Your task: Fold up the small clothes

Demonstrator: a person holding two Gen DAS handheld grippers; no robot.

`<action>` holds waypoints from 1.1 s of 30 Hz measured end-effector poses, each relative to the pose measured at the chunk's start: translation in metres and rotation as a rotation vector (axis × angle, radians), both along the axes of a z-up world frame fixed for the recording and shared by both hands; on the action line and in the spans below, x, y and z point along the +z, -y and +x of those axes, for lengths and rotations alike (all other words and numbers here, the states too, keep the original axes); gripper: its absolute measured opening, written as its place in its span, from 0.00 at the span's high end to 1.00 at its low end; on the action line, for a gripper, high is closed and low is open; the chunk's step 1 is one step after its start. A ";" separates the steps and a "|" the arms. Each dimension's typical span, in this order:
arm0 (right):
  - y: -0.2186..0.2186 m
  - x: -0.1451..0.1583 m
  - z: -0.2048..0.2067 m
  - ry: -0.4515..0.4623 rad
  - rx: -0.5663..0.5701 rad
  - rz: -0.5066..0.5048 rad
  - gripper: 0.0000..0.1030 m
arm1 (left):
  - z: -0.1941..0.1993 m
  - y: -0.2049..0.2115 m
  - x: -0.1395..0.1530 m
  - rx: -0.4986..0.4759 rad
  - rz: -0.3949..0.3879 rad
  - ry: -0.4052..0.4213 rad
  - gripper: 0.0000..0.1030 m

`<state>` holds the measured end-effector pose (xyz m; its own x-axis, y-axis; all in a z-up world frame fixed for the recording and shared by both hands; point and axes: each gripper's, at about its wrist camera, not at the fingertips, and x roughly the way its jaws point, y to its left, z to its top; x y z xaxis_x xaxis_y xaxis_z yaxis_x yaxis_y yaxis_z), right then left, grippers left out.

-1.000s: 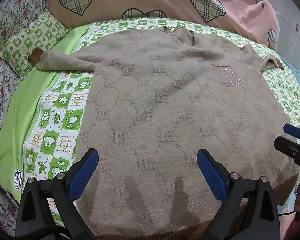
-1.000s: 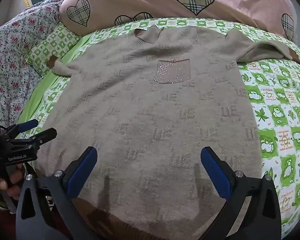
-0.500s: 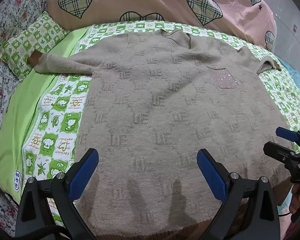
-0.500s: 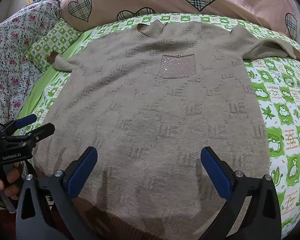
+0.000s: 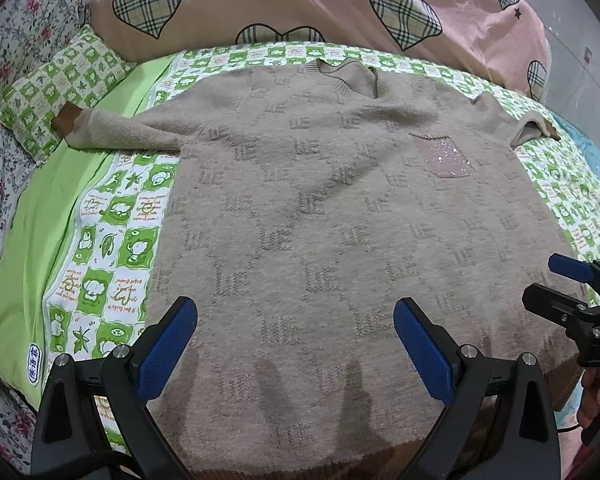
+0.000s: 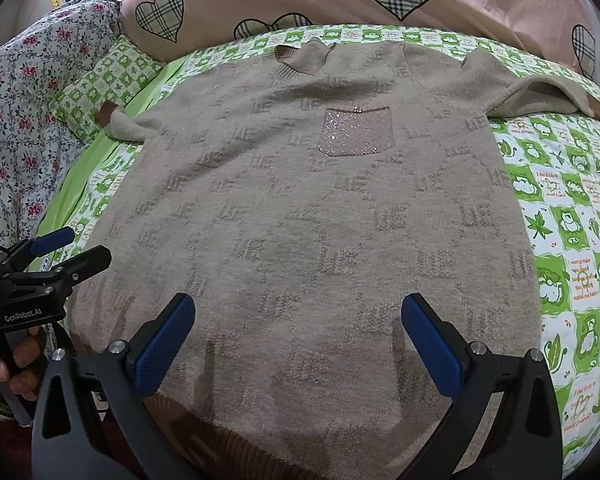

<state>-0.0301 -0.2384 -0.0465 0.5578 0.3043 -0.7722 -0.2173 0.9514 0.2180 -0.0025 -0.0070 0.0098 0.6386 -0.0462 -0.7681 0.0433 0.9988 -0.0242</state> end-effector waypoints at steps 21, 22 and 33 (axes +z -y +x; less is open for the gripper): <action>0.004 -0.003 0.009 -0.033 0.000 0.004 0.00 | 0.009 0.004 -0.006 -0.014 0.044 -0.019 0.04; 0.005 -0.003 0.010 -0.032 0.000 0.005 0.00 | 0.010 0.004 -0.007 -0.017 0.044 -0.017 0.04; 0.019 0.011 0.047 -0.001 0.010 0.041 0.00 | 0.050 -0.009 0.002 -0.024 0.053 0.005 0.04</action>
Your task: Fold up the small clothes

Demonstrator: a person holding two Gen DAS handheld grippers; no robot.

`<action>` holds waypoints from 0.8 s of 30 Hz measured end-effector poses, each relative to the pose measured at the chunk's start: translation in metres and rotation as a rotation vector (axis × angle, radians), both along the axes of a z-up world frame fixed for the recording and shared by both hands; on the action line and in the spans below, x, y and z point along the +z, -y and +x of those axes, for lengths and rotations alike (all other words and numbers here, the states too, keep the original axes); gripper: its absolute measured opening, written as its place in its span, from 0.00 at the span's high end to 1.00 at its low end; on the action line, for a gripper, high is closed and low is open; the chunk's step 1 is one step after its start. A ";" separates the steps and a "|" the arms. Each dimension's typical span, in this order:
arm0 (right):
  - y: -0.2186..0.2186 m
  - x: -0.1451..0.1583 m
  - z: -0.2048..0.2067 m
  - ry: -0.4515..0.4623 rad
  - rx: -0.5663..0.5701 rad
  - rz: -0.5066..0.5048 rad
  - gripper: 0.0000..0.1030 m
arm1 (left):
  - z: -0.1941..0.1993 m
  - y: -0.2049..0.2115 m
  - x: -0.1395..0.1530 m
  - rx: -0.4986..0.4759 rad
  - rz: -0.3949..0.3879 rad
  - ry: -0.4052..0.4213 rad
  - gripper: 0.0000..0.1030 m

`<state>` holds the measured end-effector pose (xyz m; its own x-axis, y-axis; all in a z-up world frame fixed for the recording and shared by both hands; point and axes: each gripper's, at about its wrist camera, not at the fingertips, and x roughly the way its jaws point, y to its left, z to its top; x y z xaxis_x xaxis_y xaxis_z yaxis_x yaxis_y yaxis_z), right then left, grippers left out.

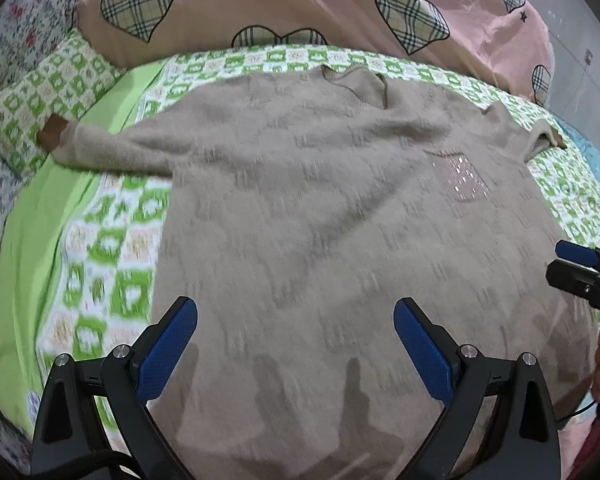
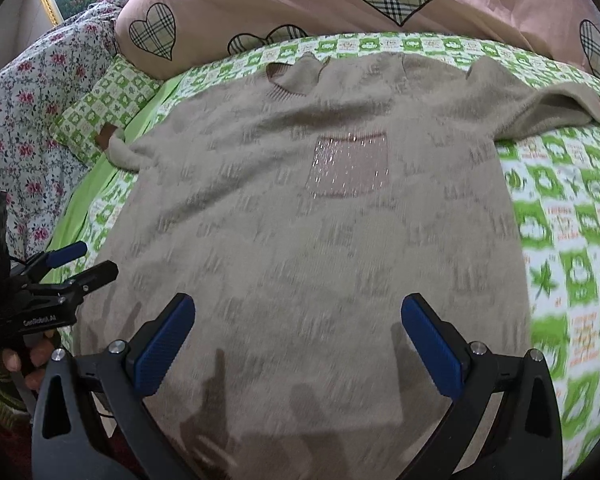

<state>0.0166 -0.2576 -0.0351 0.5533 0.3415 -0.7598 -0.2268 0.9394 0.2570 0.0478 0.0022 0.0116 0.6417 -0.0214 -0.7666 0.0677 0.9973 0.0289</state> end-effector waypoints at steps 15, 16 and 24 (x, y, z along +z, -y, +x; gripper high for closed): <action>0.040 0.031 0.135 0.049 0.026 -0.027 0.04 | 0.184 -0.039 0.040 -0.133 0.083 0.077 0.04; 0.043 0.032 0.145 0.049 0.024 -0.031 0.04 | 0.198 -0.041 0.041 -0.146 0.080 0.076 0.04; 0.047 0.041 0.257 0.080 0.054 -0.161 0.11 | 0.304 -0.050 0.027 -0.257 0.084 0.018 0.04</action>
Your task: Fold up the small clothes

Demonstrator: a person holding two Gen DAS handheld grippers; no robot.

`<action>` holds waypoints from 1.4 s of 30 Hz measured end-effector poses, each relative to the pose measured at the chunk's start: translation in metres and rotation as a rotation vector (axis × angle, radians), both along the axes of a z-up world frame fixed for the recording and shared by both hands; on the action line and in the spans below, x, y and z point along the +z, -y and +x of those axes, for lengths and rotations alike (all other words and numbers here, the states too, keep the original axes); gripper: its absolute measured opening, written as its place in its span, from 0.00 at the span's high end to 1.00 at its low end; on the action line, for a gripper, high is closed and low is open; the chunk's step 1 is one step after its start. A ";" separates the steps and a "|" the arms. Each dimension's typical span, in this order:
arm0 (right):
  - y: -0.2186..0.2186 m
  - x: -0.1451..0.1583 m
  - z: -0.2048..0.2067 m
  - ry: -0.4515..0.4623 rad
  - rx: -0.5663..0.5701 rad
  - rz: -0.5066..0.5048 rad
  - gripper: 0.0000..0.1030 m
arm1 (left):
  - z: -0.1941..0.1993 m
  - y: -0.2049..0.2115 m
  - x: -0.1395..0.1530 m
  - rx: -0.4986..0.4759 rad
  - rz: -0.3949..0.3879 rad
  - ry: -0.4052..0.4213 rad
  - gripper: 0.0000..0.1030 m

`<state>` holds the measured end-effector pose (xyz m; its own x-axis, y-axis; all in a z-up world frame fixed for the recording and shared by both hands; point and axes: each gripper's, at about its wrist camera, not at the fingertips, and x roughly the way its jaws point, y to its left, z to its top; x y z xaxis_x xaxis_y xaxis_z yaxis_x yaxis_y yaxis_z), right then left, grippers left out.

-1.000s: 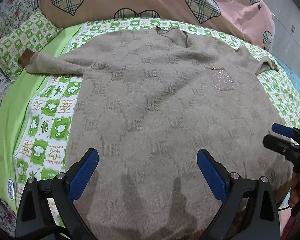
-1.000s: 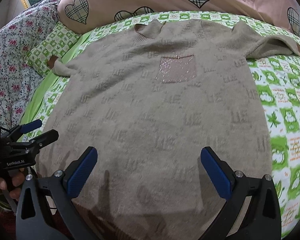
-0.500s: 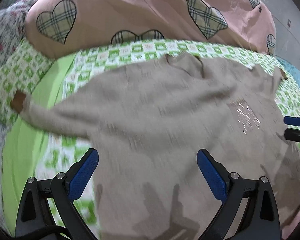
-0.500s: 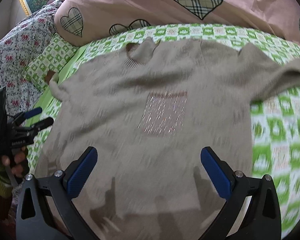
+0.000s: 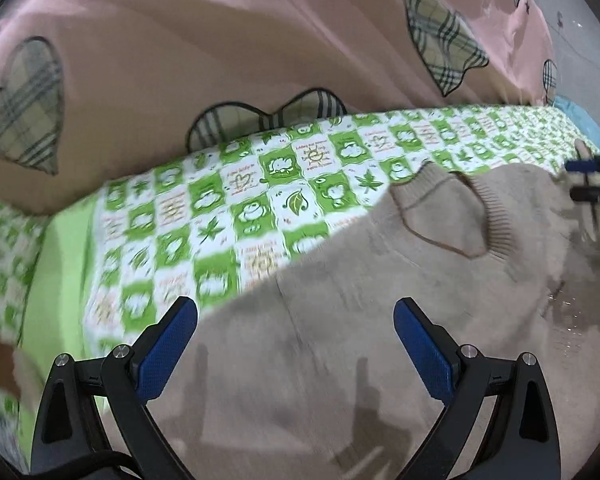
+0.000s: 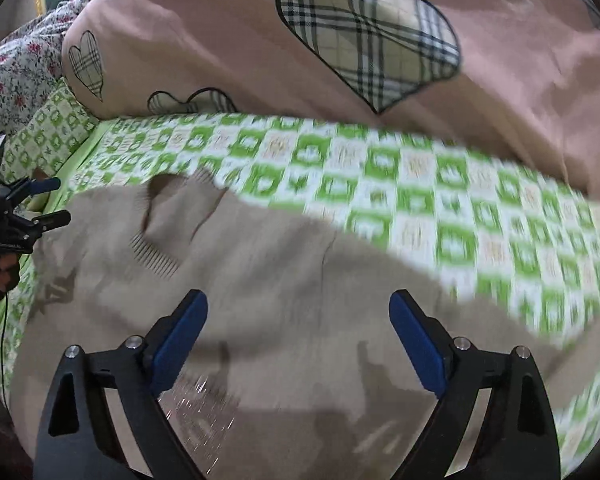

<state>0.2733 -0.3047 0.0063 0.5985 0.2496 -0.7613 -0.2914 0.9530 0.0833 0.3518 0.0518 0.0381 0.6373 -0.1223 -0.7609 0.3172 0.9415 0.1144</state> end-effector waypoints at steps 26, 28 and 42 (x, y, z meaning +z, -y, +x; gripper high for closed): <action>0.024 -0.043 0.066 -0.036 -0.159 -0.021 0.92 | 0.042 -0.007 -0.051 0.113 0.008 -0.033 0.94; 0.026 -0.042 0.068 -0.032 -0.202 0.007 0.92 | 0.044 -0.012 -0.053 0.146 -0.033 -0.029 0.94; 0.118 0.007 -0.020 0.053 -0.423 0.147 0.53 | -0.013 -0.019 -0.008 0.254 -0.164 -0.028 0.71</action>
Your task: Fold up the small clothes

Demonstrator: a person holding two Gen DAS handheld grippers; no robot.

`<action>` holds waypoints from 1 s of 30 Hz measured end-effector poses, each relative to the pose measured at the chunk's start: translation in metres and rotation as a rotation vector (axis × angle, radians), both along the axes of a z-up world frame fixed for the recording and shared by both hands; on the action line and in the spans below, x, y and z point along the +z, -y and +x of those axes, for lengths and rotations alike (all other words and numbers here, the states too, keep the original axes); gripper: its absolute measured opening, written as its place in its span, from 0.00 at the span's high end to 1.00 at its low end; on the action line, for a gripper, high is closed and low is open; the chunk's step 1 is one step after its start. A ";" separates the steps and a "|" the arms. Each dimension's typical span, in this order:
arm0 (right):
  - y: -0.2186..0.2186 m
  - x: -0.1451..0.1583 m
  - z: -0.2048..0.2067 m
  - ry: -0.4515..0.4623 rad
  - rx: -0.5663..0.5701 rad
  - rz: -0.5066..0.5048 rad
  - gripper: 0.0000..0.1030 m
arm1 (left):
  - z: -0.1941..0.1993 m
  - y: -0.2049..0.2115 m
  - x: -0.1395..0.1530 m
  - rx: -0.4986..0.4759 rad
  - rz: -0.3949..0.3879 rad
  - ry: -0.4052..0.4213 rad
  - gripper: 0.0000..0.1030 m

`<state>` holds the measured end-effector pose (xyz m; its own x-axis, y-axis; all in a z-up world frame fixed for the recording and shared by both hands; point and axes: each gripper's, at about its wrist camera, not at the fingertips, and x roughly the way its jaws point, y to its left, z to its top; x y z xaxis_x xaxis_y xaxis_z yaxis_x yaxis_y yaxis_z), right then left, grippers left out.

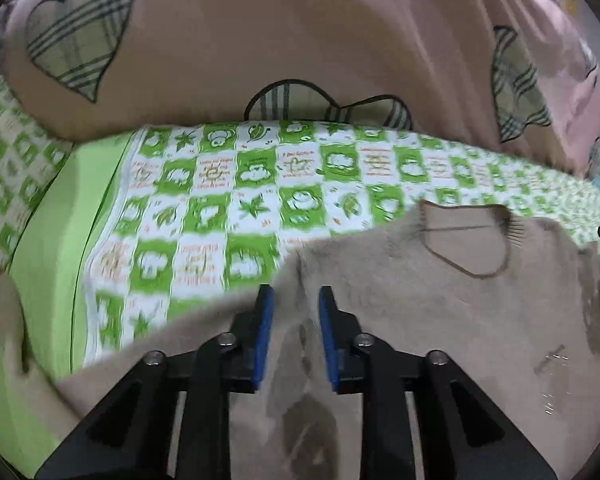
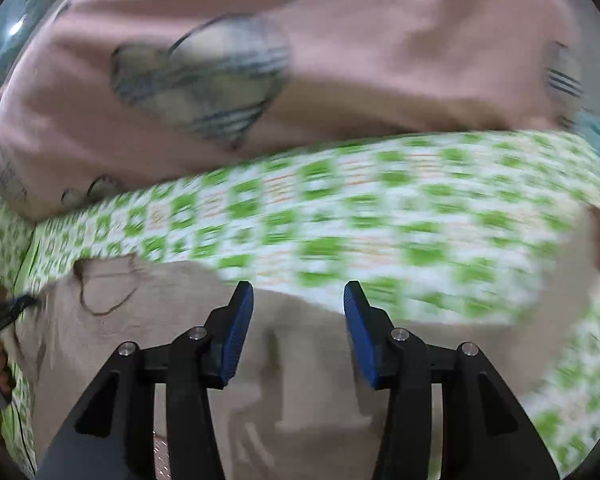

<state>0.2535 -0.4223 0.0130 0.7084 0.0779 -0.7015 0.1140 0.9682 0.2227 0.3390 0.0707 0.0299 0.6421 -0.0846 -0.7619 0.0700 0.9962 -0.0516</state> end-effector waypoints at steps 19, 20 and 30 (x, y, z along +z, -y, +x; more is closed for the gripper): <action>0.241 -0.064 -0.061 0.011 -0.559 0.362 0.53 | -0.129 0.096 -0.046 -0.064 -0.148 -0.151 0.48; 0.244 -0.065 -0.059 0.021 -0.566 0.364 0.58 | -0.132 0.098 -0.050 -0.068 -0.147 -0.159 0.48; 0.159 0.005 -0.053 0.179 -0.227 0.187 0.94 | -0.161 0.102 -0.059 -0.079 -0.195 -0.179 0.48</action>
<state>0.2005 -0.5813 0.0182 0.8332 0.0200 -0.5526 0.2646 0.8631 0.4302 0.1784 -0.0316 -0.0294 0.4843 -0.2852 -0.8271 0.1200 0.9581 -0.2601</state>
